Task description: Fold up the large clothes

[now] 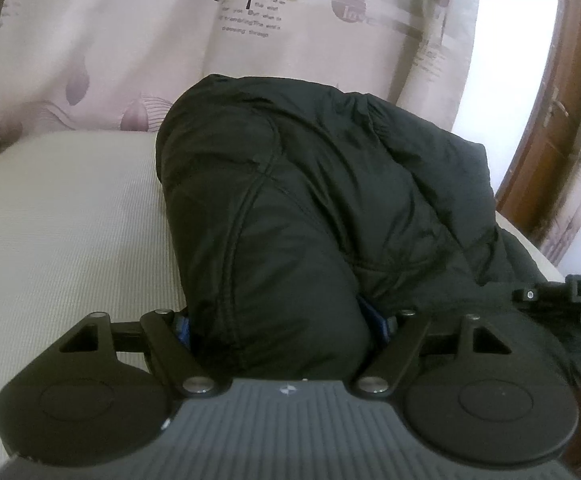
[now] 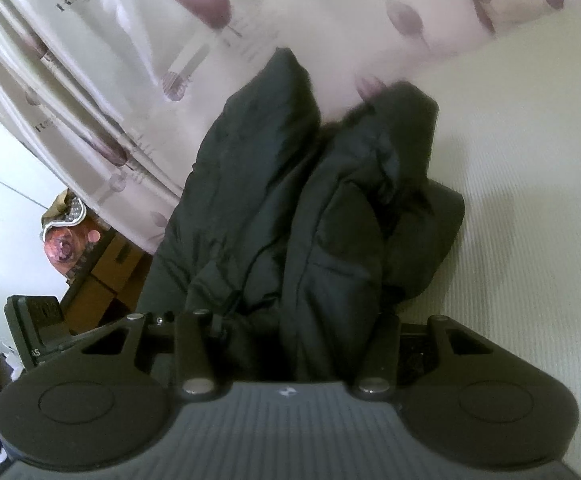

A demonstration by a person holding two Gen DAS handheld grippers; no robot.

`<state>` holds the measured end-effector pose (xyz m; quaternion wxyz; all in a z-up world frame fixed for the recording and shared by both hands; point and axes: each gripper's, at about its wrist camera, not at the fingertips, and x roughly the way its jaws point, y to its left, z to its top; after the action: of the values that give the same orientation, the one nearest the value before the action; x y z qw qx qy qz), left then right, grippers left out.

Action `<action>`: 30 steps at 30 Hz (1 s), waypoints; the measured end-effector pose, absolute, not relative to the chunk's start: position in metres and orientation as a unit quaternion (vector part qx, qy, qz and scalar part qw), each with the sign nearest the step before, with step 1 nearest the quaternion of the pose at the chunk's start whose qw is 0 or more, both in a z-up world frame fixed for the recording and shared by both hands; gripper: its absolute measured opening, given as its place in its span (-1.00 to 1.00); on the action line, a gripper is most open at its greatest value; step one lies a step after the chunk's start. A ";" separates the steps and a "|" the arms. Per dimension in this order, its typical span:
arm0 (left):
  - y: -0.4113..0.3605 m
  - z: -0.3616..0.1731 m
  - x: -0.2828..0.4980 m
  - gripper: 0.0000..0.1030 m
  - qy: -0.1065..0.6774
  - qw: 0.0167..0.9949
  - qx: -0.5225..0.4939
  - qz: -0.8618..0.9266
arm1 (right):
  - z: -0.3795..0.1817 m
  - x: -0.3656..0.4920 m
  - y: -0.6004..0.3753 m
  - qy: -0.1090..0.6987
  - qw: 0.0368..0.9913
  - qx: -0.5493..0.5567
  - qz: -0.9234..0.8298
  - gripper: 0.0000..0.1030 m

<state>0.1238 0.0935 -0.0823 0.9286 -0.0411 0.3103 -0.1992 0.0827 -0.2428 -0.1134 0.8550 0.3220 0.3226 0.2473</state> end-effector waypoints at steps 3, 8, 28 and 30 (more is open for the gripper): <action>0.091 -0.084 0.120 0.46 0.307 0.930 -0.038 -0.198 | -0.115 0.072 -0.243 0.323 0.857 0.321 0.243 -0.09; 0.087 -0.088 0.118 0.50 0.299 0.934 -0.036 -0.191 | -0.123 0.060 -0.245 0.326 0.860 0.320 0.229 -0.09; 0.053 -0.061 0.053 1.00 0.225 0.972 0.062 -0.040 | -0.061 -0.043 -0.178 0.153 0.984 0.074 0.052 0.87; 0.053 -0.054 0.037 1.00 0.199 0.977 0.067 -0.041 | -0.058 -0.053 -0.176 0.148 0.984 0.075 0.061 0.88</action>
<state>0.0374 0.0529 -0.0541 0.9769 0.0666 0.1990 -0.0407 -0.0526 -0.1763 -0.0584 0.9843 0.0751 0.1478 0.0609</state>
